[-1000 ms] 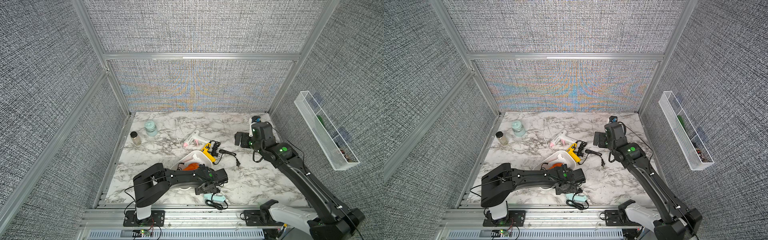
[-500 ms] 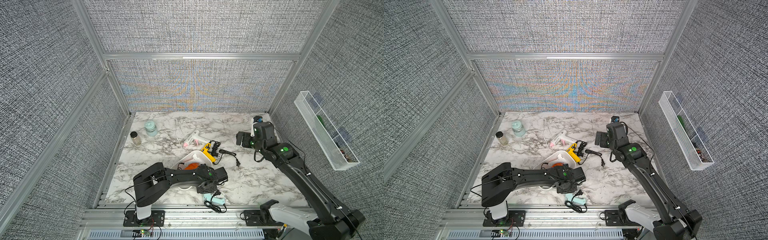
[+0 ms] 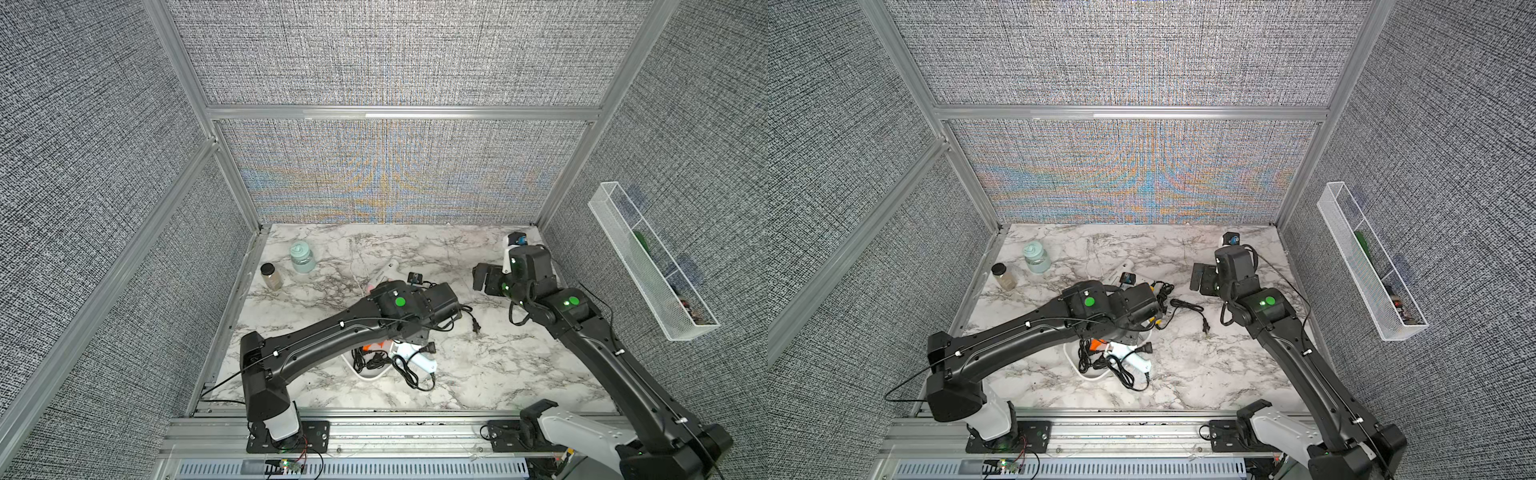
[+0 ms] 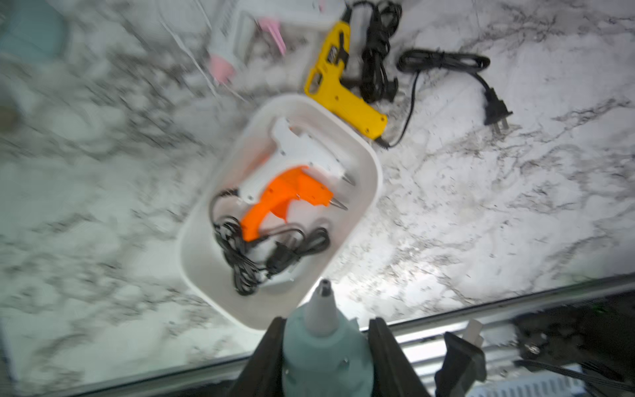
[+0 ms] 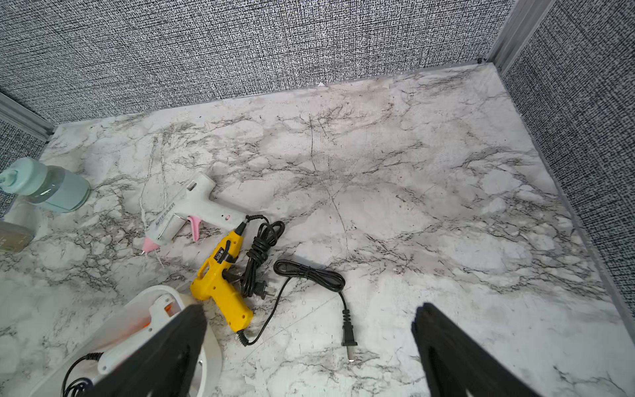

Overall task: Put the hot melt glue gun into the storage box
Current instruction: Place the hot melt adhesive gun in the storage box.

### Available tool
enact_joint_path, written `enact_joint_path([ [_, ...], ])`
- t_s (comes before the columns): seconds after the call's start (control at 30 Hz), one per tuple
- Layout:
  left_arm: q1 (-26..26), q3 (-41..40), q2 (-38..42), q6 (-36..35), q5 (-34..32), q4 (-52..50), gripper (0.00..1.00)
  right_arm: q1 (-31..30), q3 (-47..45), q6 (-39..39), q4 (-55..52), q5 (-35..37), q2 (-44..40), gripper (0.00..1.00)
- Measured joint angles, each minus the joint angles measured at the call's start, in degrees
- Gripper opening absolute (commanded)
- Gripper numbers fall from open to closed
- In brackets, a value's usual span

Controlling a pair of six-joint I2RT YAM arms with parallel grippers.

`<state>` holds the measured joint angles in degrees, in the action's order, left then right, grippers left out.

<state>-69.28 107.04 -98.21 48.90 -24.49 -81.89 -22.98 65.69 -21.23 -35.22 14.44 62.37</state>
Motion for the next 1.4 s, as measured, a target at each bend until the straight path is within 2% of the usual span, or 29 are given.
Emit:
enact_joint_path([
  [0.1, -0.3, 3.0, -2.6, -7.0, -13.9, -4.4, 0.11, 0.0, -0.1, 0.0, 0.2, -0.3, -0.2, 0.99],
  [0.3, -1.8, -4.4, -2.6, -13.9, -36.2, -9.9, 0.1, 0.0, -0.6, -0.7, 0.4, -1.1, -1.3, 0.99],
  [0.4, -1.9, -10.0, -1.9, -18.0, -43.7, -9.5, 0.1, 0.0, -1.0, -0.7, 0.7, -1.2, -1.4, 0.99],
  [0.47, -1.8, -15.4, 1.7, -26.4, -45.9, -5.5, 0.1, 0.0, -1.0, -0.7, 0.8, -1.2, -1.2, 0.99],
  [0.53, -1.9, -21.3, 7.6, -36.0, -45.2, 2.4, 0.1, 0.0, -1.0, -0.7, 0.8, -1.4, -1.2, 0.99],
  [0.63, -2.0, -29.1, 16.7, -50.5, -40.5, 14.8, 0.1, 0.0, -1.3, -0.7, 1.0, -1.4, -1.4, 0.99],
  [0.73, -1.9, -32.1, 20.4, -60.4, -34.5, 22.3, 0.1, 0.0, -1.9, -0.7, 1.1, -1.5, -2.0, 0.99],
  [1.1, -1.7, -36.5, 16.5, -77.1, -14.6, 36.2, 0.08, 0.0, -3.5, -1.3, 1.2, -2.4, -2.9, 0.99],
  [1.23, -0.2, -39.1, 15.4, -82.5, -7.6, 39.2, 0.08, 0.0, -3.5, -1.3, 1.2, -2.4, -3.6, 0.99],
  [1.4, 2.1, -42.1, 14.3, -89.2, -2.1, 42.5, 0.07, 0.0, -4.2, -1.3, 1.2, -2.4, -4.1, 0.99],
])
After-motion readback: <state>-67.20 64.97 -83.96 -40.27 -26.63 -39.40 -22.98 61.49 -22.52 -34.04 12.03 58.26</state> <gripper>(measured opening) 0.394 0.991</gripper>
